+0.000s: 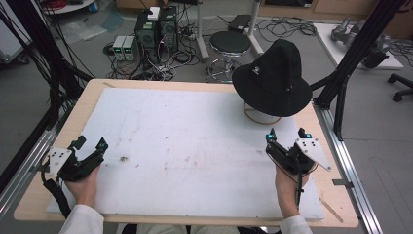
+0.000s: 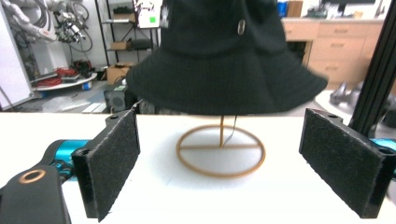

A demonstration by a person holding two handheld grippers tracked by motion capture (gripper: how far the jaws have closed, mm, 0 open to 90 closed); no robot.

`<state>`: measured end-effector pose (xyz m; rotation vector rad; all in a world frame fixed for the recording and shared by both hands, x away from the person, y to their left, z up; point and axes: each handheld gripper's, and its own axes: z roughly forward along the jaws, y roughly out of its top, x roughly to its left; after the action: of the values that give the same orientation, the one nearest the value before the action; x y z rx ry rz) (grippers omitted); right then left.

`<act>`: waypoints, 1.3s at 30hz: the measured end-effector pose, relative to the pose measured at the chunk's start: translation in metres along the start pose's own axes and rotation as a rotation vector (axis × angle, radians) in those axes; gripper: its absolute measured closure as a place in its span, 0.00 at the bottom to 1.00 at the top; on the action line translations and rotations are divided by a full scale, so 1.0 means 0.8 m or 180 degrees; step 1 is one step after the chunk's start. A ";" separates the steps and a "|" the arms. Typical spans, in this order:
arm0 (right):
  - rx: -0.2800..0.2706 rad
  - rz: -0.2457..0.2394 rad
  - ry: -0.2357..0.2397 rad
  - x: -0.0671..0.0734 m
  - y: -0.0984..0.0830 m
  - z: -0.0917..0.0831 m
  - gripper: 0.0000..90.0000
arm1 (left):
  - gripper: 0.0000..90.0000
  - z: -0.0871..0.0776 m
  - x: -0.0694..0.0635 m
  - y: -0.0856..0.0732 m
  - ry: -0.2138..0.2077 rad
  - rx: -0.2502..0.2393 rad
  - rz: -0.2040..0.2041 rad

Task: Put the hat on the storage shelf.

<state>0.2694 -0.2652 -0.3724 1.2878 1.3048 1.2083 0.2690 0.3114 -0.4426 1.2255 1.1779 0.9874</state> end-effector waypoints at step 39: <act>0.0488 0.0085 0.0092 -0.011 -0.076 0.012 0.13 | 0.29 0.003 0.000 -0.001 -0.0051 0.0036 -0.0007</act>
<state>0.2732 -0.2721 -0.4342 1.4050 1.4282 1.1674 0.2714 0.3113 -0.4438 1.2386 1.1734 0.9687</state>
